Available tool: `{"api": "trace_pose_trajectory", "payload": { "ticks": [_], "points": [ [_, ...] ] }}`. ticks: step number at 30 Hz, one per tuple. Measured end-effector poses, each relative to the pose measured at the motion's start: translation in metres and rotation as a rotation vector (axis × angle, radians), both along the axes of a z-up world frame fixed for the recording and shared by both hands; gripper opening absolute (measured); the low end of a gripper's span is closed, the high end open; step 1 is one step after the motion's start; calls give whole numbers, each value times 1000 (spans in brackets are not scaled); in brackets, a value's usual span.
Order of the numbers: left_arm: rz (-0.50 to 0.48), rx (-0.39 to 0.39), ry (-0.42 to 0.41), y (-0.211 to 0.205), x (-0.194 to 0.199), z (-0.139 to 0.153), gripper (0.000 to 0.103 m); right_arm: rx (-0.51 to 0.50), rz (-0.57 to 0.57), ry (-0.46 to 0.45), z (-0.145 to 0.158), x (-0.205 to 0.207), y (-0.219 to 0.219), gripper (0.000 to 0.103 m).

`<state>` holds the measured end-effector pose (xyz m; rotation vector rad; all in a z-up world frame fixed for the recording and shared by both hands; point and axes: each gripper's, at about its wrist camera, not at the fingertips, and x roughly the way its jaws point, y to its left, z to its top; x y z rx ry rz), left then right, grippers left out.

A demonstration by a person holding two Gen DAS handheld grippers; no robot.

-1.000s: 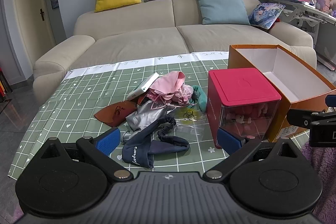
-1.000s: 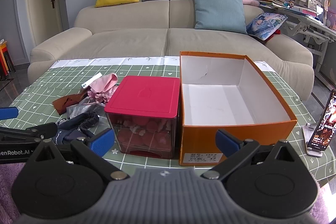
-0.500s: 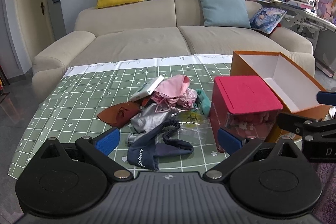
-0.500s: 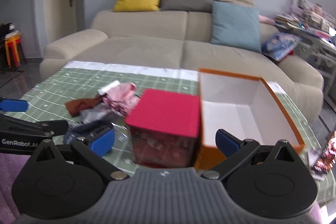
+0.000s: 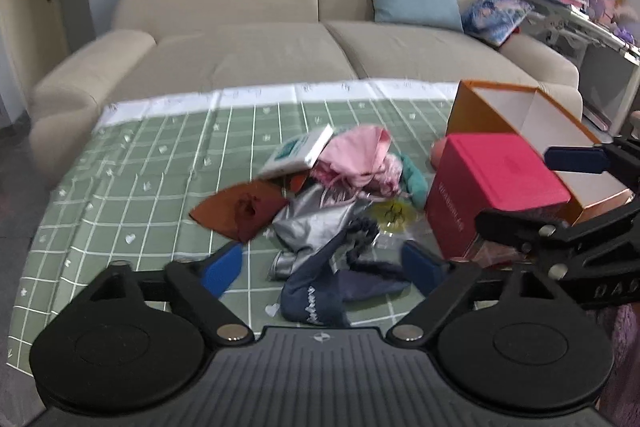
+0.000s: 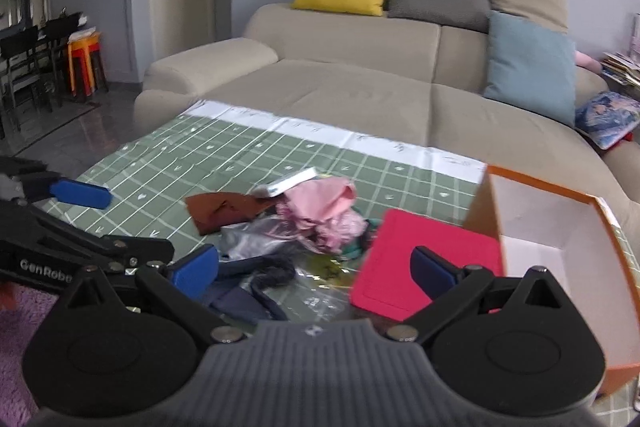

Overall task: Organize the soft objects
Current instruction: 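Grasp the navy cloth with the left gripper while the right gripper approaches the pile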

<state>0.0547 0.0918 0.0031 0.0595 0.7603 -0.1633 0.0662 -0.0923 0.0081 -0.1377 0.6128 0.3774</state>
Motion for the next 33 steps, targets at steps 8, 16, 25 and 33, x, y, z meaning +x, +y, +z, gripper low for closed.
{"api": "trace_pose_trajectory", "payload": {
  "ticks": [8, 16, 25, 33],
  "points": [
    [-73, -80, 141, 22, 38, -28, 75, -73, 102, 67, -35, 25, 37, 56],
    [-79, -152, 250, 30, 68, -63, 86, -192, 159, 187, -90, 52, 58, 37],
    [-125, -153, 372, 15, 82, -102, 87, -176, 158, 281, -128, 66, 55, 20],
    [-121, -136, 394, -2, 83, -113, 48, -121, 189, 282, -129, 66, 54, 23]
  ]
}}
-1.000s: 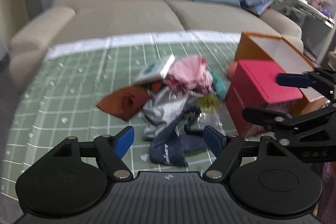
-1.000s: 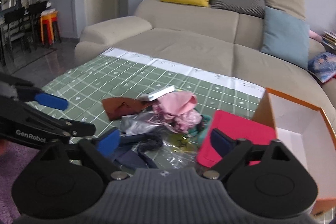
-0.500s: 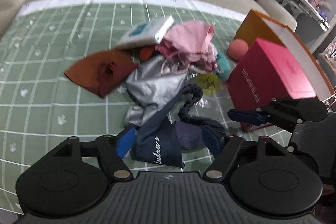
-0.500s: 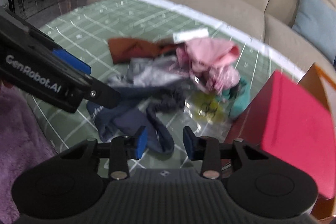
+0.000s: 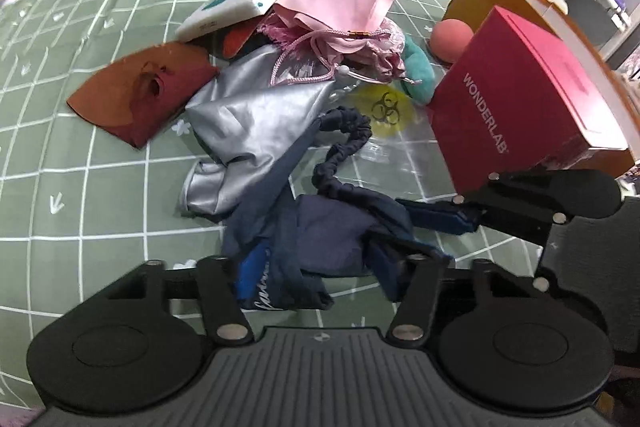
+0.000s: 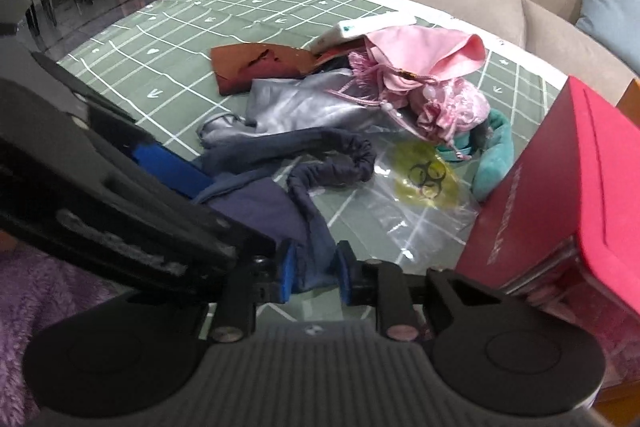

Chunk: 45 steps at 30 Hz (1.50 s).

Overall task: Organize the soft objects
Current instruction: 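Grasp the navy cloth with the left gripper while the right gripper approaches the pile, then lift the navy cloth with the left gripper while the right gripper grasps the silver pouch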

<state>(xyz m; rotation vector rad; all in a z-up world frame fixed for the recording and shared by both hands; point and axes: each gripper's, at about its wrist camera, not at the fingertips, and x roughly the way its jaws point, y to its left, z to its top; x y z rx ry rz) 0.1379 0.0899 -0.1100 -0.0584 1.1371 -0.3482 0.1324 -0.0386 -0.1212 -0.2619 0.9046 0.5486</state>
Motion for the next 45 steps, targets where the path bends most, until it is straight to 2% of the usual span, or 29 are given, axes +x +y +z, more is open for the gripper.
{"api": "trace_pose_trajectory", "payload": {
  "ticks": [1, 3, 5, 6, 9, 13, 17, 18, 20, 23, 25, 27, 29, 32, 33, 36, 39, 42, 43, 45],
  "points": [
    [7, 11, -5, -1, 0, 0, 41, 5, 1, 4, 0, 0, 0, 24],
    [38, 24, -7, 0, 2, -1, 14, 6, 5, 5, 0, -2, 1, 24],
    [79, 42, -6, 6, 3, -2, 11, 4, 9, 1, 0, -3, 1, 26],
    [91, 39, -5, 9, 3, -2, 6, 5, 9, 2, 0, -3, 0, 27],
    [114, 27, -15, 14, 0, 0, 6, -1, 5, -10, 4, -4, 1, 30],
    [167, 14, -56, 26, -9, 18, 6, 32, -18, -9, 12, -3, -2, 31],
    [232, -19, -77, 52, -22, 40, 6, 59, -44, -30, 21, -2, -3, 42],
    [246, -15, -92, 57, -26, 47, 6, 63, -46, -41, 24, -1, -2, 43],
    [295, 20, -125, 68, -30, 57, 6, 68, -42, -57, 28, 3, 2, 51],
    [376, 84, -175, 85, -29, 64, 6, 67, -16, -83, 30, 13, 16, 52],
    [388, 66, -164, 92, -21, 61, 6, 65, 8, -101, 30, 20, 28, 52],
    [390, 72, -159, 92, -12, 56, 6, 59, 33, -113, 28, 28, 41, 57],
    [387, 90, -156, 91, -9, 49, 8, 47, 44, -124, 25, 35, 52, 65],
    [413, 106, -111, 96, -7, 37, 13, 43, 47, -118, 18, 43, 64, 65],
    [418, 107, -82, 100, -4, 31, 19, 45, 44, -109, 15, 45, 67, 65],
    [450, 100, -42, 107, -2, 24, 64, 56, 16, -93, 9, 45, 69, 65],
    [473, 131, -26, 109, 1, 17, 67, 77, -14, -71, 5, 45, 65, 64],
    [478, 104, 41, 112, 9, 3, 69, 74, -11, -52, 0, 44, 63, 64],
    [480, 108, 25, 111, 9, 3, 68, 76, -11, -53, 0, 43, 62, 63],
    [467, 118, 18, 107, 13, 2, 59, 82, -2, -60, 1, 42, 61, 64]
  ]
}}
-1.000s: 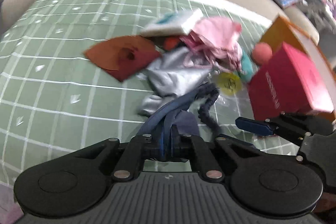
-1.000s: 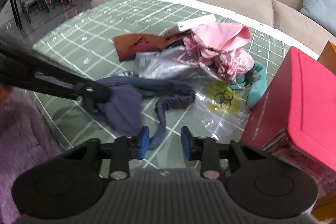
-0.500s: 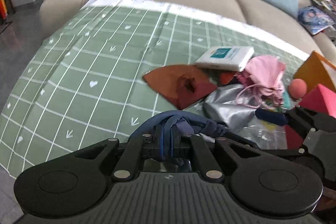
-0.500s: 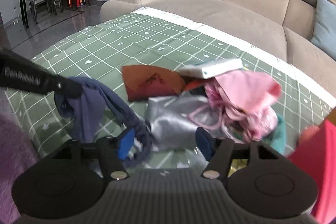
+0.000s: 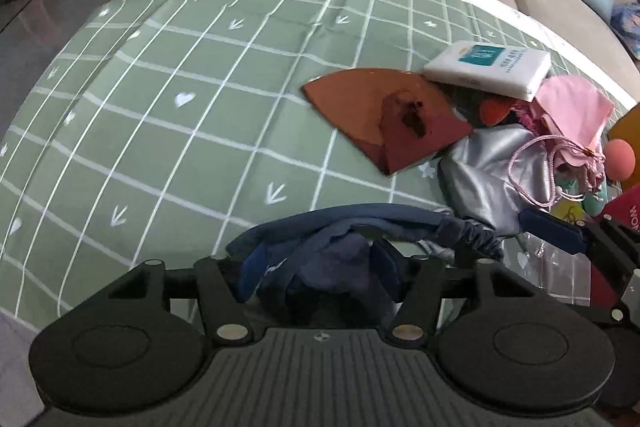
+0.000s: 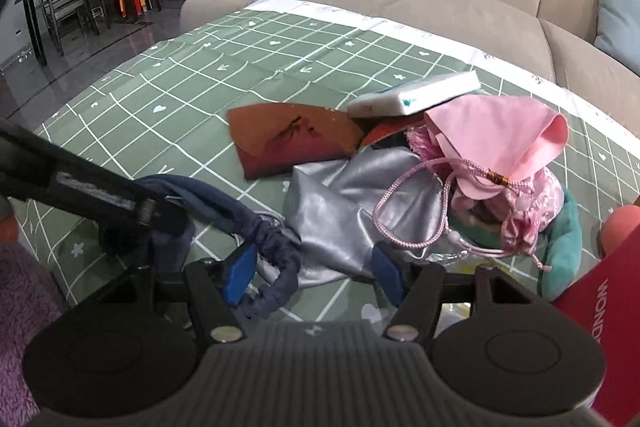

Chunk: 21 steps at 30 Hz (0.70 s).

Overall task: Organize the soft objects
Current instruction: 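Lift the navy cloth with the left gripper while the right gripper grasps the silver pouch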

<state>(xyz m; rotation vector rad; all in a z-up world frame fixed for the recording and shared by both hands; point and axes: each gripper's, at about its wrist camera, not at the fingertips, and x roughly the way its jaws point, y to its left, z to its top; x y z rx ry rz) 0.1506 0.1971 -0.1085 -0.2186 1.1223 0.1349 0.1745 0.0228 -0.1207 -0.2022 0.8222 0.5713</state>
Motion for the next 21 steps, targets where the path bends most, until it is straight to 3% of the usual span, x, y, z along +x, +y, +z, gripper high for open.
{"api": "trace_pose_trajectory", "payload": {
  "ticks": [1, 3, 6, 9, 15, 21],
  "points": [
    [-13, 2, -7, -3, 1, 0, 55, -1, 5, -4, 1, -1, 0, 63],
    [-47, 2, -23, -8, 2, 0, 12, 3, 5, -11, 2, -2, -1, 63],
    [-83, -39, -39, -12, 3, 2, 10, 17, -4, -20, 6, -4, -4, 63],
    [-50, -20, -78, -6, -3, 13, 10, 27, -1, -42, 12, -12, -7, 63],
    [65, 125, -134, 31, -20, 46, 10, 37, 22, -83, 18, -18, -1, 64],
    [43, 54, -134, 23, -14, 38, 10, -53, 28, -93, -1, -6, 18, 66]
  ]
}}
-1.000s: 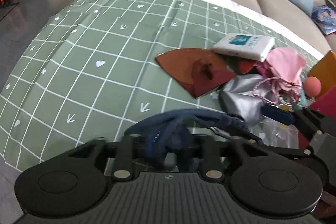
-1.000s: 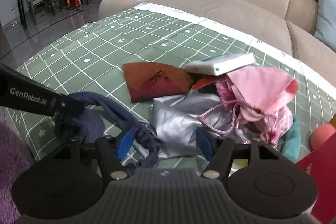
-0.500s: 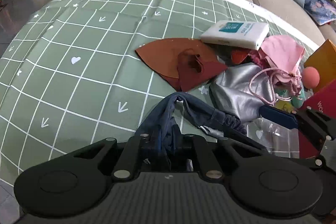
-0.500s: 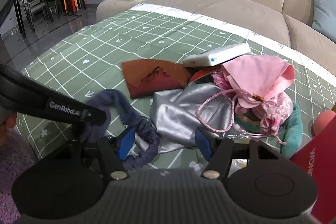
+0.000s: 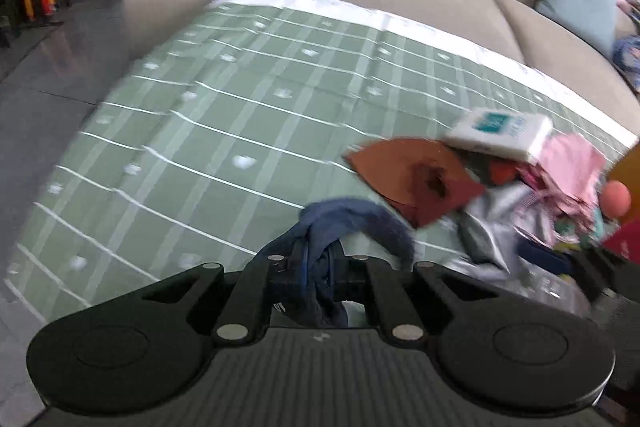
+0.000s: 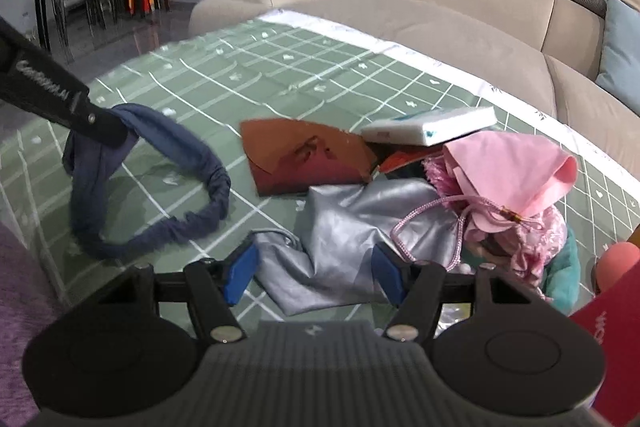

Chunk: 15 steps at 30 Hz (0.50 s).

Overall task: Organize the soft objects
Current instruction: 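Lift the navy cloth with the left gripper while the right gripper grasps the silver pouch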

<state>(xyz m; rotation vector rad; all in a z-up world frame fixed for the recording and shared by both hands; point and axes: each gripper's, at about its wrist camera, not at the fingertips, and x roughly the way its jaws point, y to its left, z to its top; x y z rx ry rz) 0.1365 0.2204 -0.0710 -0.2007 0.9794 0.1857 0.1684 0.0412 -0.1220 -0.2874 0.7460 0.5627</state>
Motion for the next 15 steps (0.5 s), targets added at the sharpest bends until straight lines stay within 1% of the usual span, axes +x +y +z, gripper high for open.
{"api": "trace_pose_trajectory", "payload": {
  "ticks": [2, 4, 7, 9, 10, 11, 12, 14, 15],
  "points": [
    [-30, -29, 4, -11, 0, -5, 10, -18, -9, -10, -5, 3, 2, 72],
    [-51, -39, 9, -18, -1, -9, 10, -24, -19, -14, -8, 7, 3, 76],
    [-64, -52, 16, -23, 0, -14, 10, 4, -37, 7, -12, 13, 3, 78],
    [-67, -53, 20, -24, 0, -15, 10, 35, -62, 35, -13, 19, 0, 75],
    [-69, -54, 21, -24, -2, -15, 10, 55, -73, 55, -14, 22, 0, 71],
    [-70, -54, 21, -25, -3, -15, 10, 69, -78, 67, -14, 24, -1, 64],
    [-72, -53, 22, -26, -3, -15, 10, 57, -86, 58, -13, 24, 1, 58],
    [-76, -52, 23, -28, -2, -15, 10, 53, -68, 55, -12, 25, 4, 40],
    [-77, -51, 24, -28, -1, -15, 10, 53, -59, 59, -11, 25, 5, 35]
  ]
}}
